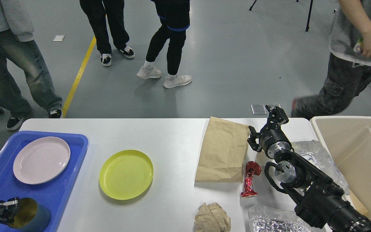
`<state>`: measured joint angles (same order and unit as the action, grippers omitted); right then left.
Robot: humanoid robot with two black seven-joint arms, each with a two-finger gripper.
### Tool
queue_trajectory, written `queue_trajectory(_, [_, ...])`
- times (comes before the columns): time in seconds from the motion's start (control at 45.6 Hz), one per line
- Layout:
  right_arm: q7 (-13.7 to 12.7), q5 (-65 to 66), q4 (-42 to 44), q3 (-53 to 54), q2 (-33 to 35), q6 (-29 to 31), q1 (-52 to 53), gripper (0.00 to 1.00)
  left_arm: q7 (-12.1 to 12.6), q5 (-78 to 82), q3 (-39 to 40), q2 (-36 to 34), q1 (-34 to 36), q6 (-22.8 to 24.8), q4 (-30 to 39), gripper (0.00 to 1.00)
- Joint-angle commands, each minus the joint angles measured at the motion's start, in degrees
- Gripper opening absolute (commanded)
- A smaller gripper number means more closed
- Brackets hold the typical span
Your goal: Tidy desktop
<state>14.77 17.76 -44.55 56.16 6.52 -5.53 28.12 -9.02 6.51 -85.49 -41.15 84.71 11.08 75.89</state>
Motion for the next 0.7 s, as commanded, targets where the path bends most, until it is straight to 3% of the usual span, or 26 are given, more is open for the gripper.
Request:
queue_trajectory(0.0, [0.0, 0.0, -0.01, 0.0, -0.02, -0.01, 0.0, 1.0, 0.05, -0.01, 0.24, -0.07, -0.51, -0.36, -0.13, 0.11])
queue_trajectory(0.132, [0.0, 0.0, -0.01, 0.0, 0.07, -0.01, 0.0, 1.0, 0.05, -0.01, 0.24, -0.33, -0.42, -0.36, -0.13, 0.16])
queue_trajectory(0.285, [0.0, 0.0, -0.01, 0.0, -0.02, -0.01, 0.0, 1.0, -0.03, -0.27, 0.33, -0.33, 0.36, -0.36, -0.13, 0.32])
queue_trajectory(0.504, [0.0, 0.0, -0.01, 0.0, 0.07, 0.08, 0.0, 1.0, -0.12, -0.71, 0.33, -0.86, 0.54, 0.08, -0.04, 0.41])
queue_trajectory(0.679, [0.0, 0.0, -0.01, 0.0, -0.02, 0.08, 0.0, 1.0, -0.12, -0.8, 0.33, -2.18, 0.72, 0.78, 0.22, 0.6])
